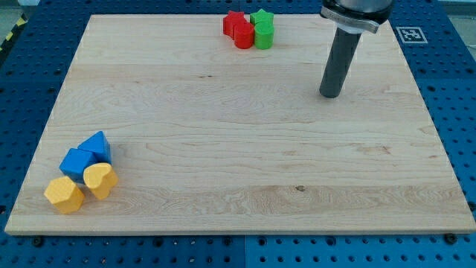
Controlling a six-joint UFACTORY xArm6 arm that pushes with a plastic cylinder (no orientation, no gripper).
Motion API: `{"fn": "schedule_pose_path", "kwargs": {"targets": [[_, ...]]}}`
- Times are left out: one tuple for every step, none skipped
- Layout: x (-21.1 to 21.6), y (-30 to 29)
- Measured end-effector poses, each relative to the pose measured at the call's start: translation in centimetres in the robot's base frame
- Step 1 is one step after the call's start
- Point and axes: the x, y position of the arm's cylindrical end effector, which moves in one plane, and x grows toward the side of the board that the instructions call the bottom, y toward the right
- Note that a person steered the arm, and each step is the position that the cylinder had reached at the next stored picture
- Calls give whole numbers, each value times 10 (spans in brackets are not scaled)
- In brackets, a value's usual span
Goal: Keep arm at center left of the board
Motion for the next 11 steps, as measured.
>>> {"fn": "schedule_pose_path", "kwargs": {"targets": [[0, 0], [-15, 0], [-15, 0], [-16, 0], [-16, -4], [-12, -62], [-11, -126], [-4, -196], [4, -260], [14, -330], [24, -404]]}}
